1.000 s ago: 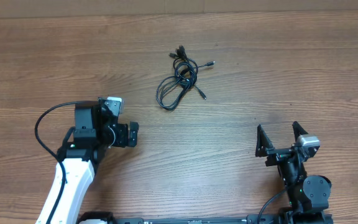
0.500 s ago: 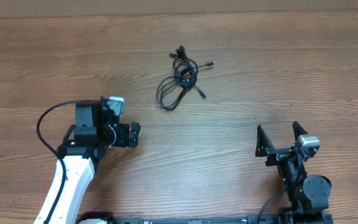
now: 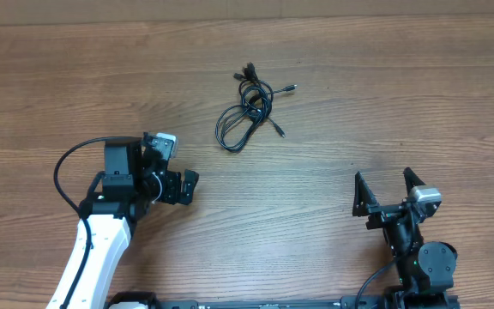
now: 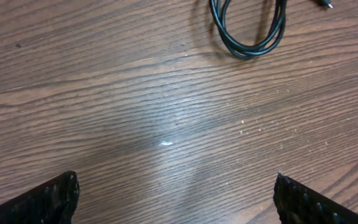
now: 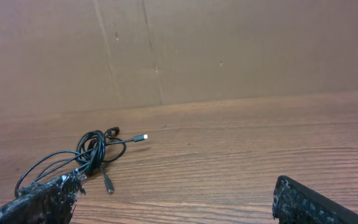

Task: Untangle cables
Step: 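Raise the left arm and move the left gripper toward the cable bundle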

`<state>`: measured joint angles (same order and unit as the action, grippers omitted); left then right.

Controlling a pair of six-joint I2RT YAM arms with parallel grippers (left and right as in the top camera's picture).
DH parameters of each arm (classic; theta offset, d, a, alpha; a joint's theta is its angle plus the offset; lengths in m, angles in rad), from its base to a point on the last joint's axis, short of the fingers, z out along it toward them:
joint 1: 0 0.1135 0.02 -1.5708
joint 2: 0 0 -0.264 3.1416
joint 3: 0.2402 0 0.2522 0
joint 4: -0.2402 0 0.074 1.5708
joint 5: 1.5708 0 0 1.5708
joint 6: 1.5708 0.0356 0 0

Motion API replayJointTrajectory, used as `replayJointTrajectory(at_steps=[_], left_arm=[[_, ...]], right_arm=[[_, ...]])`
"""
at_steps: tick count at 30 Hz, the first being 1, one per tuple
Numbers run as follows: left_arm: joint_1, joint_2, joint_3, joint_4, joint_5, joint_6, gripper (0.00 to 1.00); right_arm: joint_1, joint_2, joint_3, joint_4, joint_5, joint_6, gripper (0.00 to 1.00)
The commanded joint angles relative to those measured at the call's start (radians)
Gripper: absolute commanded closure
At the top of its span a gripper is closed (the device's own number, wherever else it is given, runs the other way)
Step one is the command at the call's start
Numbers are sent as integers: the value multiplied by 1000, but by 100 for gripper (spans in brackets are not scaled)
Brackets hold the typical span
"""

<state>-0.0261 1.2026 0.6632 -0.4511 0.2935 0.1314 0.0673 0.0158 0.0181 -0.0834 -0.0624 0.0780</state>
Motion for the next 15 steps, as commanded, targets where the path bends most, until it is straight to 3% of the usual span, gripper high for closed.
replayJointTrajectory(at_steps=[1, 15], left_arm=[[-37, 8, 35, -4, 18, 19, 0], [-158, 8, 53, -7, -40, 19, 0]], right_arm=[[5, -2, -10, 2, 10, 0, 0], [5, -2, -10, 2, 10, 0, 0]])
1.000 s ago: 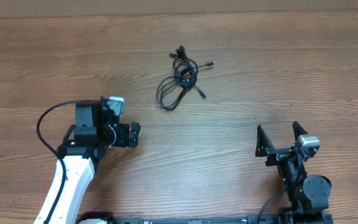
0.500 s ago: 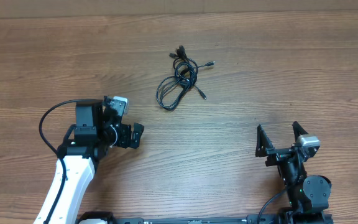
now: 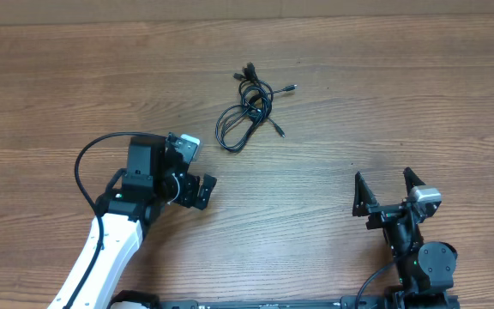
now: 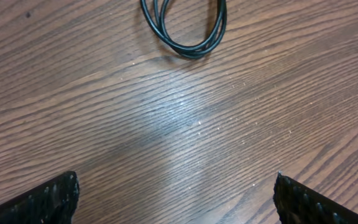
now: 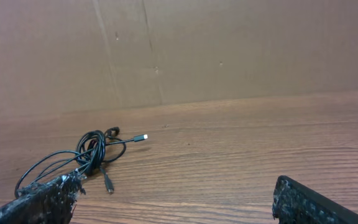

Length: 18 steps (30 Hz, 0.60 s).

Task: Untangle cables
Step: 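Raise the left arm and move the left gripper toward the cable bundle, then rotate and position the left gripper beside the black cable bundle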

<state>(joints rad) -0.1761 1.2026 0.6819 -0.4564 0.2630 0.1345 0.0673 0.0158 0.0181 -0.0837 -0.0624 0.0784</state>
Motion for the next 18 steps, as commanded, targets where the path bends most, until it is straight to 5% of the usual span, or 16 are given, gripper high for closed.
replayJointTrajectory(at_steps=[1, 18], left_arm=[[-9, 8, 35, -3, -5, 21, 0], [-8, 8, 43, -2, -99, 23, 0]], right_arm=[[5, -2, -10, 2, 10, -1, 0], [5, -2, -10, 3, 10, -1, 0]])
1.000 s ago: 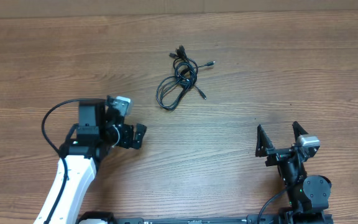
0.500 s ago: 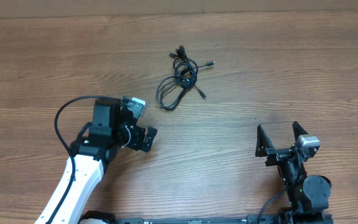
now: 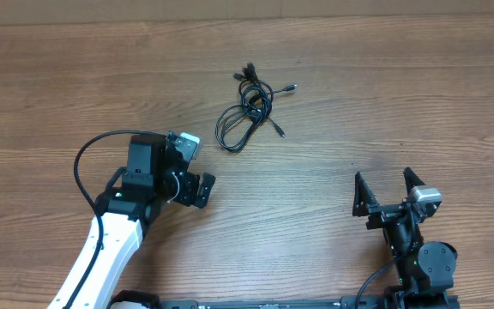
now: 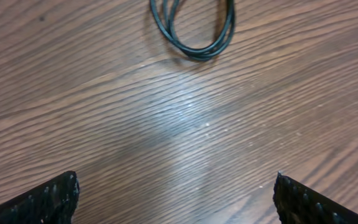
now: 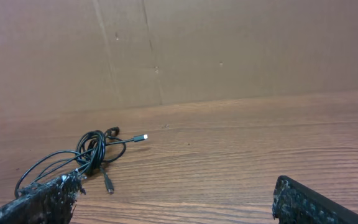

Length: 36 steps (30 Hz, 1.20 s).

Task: Untangle cables
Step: 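Rotate and position the left gripper beside the black cable bundle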

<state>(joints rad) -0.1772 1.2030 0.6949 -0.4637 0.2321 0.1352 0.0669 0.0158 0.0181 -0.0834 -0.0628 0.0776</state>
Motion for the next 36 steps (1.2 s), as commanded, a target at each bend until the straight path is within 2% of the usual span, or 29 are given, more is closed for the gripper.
replayJointTrajectory(at_steps=[1, 5, 14, 29, 36], left_arm=[[-6, 7, 32, 4, -90, 22, 0], [-6, 6, 63, -31, -158, 21, 0], [-6, 6, 73, -40, -161, 21, 0], [-6, 7, 73, -3, 53, 6, 0], [-6, 7, 73, -3, 69, 6, 0]], right_arm=[[5, -2, -10, 2, 10, 0, 0], [5, -2, -10, 2, 10, 0, 0], [5, -2, -10, 2, 10, 0, 0], [5, -2, -10, 2, 10, 0, 0], [5, -2, -10, 2, 10, 0, 0]])
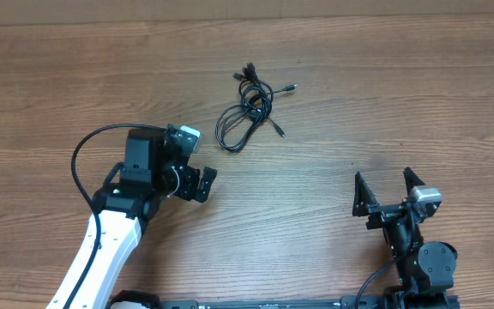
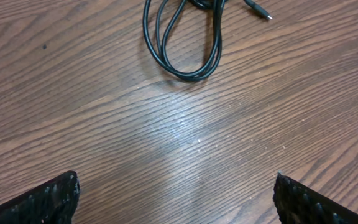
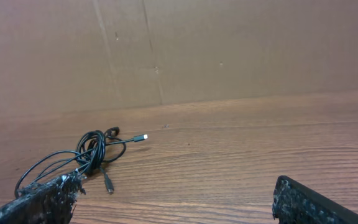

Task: Untangle cables
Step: 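Rotate and position the left gripper beside the black cable bundle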

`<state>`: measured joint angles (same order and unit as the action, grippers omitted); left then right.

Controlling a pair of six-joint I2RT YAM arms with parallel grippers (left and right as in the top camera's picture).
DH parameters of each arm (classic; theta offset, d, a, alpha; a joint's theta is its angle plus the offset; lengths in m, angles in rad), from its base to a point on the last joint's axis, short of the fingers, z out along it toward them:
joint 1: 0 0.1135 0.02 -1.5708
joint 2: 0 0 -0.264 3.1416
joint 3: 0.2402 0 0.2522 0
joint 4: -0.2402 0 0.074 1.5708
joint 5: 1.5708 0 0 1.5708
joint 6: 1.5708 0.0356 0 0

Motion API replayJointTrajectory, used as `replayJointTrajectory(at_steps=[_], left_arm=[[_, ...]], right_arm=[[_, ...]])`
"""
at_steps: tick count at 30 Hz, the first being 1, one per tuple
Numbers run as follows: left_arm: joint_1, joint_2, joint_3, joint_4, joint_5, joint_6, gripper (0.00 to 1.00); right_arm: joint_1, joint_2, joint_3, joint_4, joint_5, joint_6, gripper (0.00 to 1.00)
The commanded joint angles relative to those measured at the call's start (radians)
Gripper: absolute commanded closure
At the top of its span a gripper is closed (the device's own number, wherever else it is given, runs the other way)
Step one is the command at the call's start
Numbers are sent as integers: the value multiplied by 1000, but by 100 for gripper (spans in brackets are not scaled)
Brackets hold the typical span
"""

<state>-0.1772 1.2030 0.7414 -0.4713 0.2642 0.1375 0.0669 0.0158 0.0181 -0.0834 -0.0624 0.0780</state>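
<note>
A tangle of thin black cables [image 1: 247, 107] lies on the wooden table [image 1: 358, 94] at centre back, with small plugs sticking out to the right. Its near loop [image 2: 182, 43] fills the top of the left wrist view, and the bundle [image 3: 86, 155] shows at left in the right wrist view. My left gripper [image 1: 197, 183] hovers open just short of the loop, to its lower left, holding nothing. My right gripper [image 1: 388, 190] rests open at the front right, far from the cables.
A brown cardboard wall [image 3: 229, 43] stands along the table's far edge. Bare wood lies around the cables on every side. The left arm's black lead [image 1: 80, 163] arcs out beside its white link.
My left gripper has shifted slightly up toward the cables and tilted, so more of the loop and one plug now show in its wrist view. The right arm is unchanged.
At first my left gripper stood open at the left, well short of the cables. It then stood farther right, nearer the loop, stayed there a moment, and now sits a little closer. The cables and the right gripper have not moved.
</note>
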Motion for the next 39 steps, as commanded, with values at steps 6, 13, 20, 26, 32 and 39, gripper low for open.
replayJointTrajectory(at_steps=[6, 13, 20, 26, 32, 39], left_arm=[[-7, 7, 26, 5, 50, 4, 0], [-7, 7, 26, 10, 51, -32, 0], [-7, 7, 26, 30, 51, -93, 0], [-7, 7, 26, 32, 51, -97, 0], [-7, 7, 26, 43, 51, -198, 0], [-7, 7, 26, 54, 51, -214, 0]], right_arm=[[5, -2, -10, 2, 10, 0, 0], [5, -2, -10, 2, 10, 0, 0], [5, -2, -10, 2, 10, 0, 0], [5, -2, -10, 2, 10, -1, 0], [5, -2, -10, 2, 9, 0, 0], [5, -2, -10, 2, 10, 0, 0]])
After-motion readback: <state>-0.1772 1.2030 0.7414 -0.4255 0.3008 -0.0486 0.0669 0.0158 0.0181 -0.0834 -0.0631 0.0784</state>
